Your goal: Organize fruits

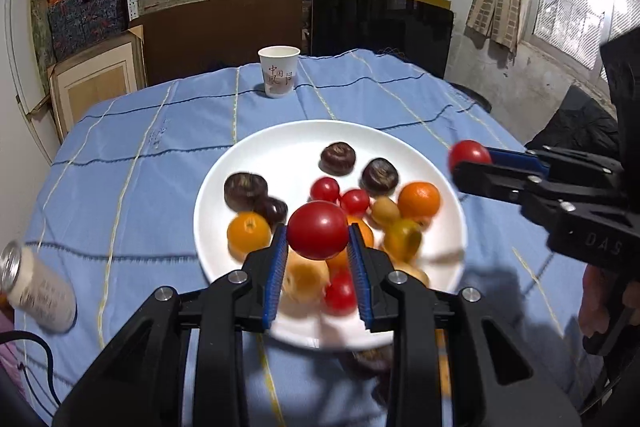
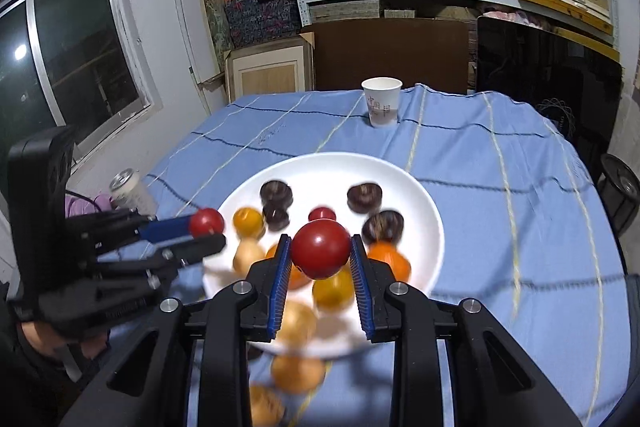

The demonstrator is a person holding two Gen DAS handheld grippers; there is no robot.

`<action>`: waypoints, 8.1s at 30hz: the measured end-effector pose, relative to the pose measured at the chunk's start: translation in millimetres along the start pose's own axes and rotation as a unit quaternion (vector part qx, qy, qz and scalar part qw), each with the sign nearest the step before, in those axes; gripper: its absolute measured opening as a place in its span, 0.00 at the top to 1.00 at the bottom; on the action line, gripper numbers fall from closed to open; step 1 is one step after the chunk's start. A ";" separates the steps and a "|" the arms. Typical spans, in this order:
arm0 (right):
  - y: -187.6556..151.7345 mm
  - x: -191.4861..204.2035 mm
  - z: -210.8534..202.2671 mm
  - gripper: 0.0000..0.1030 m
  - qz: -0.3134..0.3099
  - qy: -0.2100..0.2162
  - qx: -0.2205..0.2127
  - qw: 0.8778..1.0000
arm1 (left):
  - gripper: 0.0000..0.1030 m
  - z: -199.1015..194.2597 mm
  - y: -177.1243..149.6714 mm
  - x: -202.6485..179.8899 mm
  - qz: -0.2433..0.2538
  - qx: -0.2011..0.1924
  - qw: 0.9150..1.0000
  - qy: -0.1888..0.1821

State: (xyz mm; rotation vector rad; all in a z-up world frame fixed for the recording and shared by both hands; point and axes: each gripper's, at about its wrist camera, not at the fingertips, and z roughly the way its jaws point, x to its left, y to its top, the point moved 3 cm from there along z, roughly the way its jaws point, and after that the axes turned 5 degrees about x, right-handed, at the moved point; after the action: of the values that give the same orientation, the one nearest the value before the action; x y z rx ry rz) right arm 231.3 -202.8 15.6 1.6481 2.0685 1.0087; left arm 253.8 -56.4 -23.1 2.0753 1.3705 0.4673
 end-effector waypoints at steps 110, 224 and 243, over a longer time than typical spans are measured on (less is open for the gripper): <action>-105.1 24.5 -40.4 0.60 0.002 -0.040 -0.001 0.999 | 0.70 -35.1 -91.0 -17.4 -0.039 -0.029 0.996 -0.068; -20.4 1.9 -17.9 0.56 -0.010 -0.043 -0.027 0.999 | 0.62 -26.0 -10.9 0.9 -0.039 -0.051 0.997 -0.040; -16.2 -13.4 4.4 0.30 0.033 -0.021 -0.006 0.999 | 0.18 1.7 -8.5 22.3 -0.058 -0.003 0.998 0.002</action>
State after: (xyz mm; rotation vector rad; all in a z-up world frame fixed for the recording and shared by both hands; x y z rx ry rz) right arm 226.2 -215.5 -1.0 1.7279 1.9893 0.9967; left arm 257.9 -34.0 -30.7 1.9782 1.4807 0.4246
